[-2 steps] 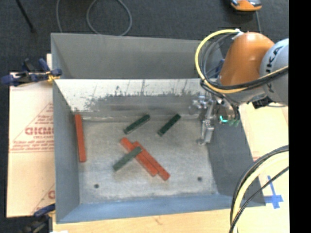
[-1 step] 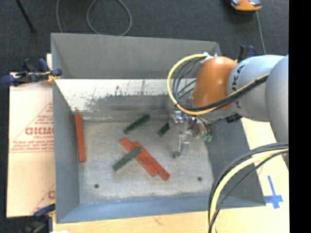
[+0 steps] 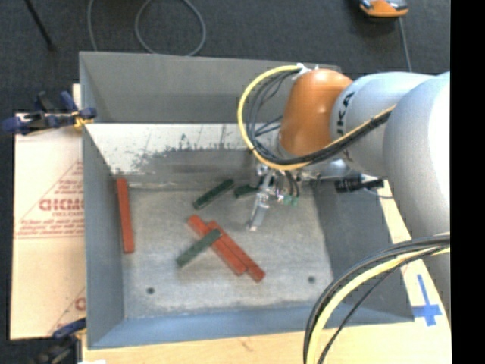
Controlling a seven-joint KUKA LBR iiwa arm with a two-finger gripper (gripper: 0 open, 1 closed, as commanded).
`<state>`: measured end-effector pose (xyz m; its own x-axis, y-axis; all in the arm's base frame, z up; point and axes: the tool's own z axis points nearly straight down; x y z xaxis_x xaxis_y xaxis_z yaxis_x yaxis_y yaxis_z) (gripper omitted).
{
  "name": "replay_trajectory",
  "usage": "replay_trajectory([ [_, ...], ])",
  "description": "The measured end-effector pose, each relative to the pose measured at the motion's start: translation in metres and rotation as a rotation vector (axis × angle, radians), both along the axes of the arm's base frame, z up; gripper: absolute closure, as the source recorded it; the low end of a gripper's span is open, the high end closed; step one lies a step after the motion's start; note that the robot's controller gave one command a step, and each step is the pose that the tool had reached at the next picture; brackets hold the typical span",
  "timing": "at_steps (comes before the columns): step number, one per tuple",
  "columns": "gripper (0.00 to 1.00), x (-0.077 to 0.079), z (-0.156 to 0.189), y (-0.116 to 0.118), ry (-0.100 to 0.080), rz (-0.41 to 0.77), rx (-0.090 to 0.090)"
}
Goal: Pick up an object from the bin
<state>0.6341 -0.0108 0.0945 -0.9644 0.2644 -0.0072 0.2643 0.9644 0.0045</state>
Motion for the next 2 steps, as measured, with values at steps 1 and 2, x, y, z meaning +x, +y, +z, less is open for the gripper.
replay_trajectory([
  [1,0.0,0.0195,-0.019,0.0127,0.024,-0.048,-0.004],
  [2,1.0,0.0237,-0.0169,0.0124,0.0,-0.044,-0.006],
])
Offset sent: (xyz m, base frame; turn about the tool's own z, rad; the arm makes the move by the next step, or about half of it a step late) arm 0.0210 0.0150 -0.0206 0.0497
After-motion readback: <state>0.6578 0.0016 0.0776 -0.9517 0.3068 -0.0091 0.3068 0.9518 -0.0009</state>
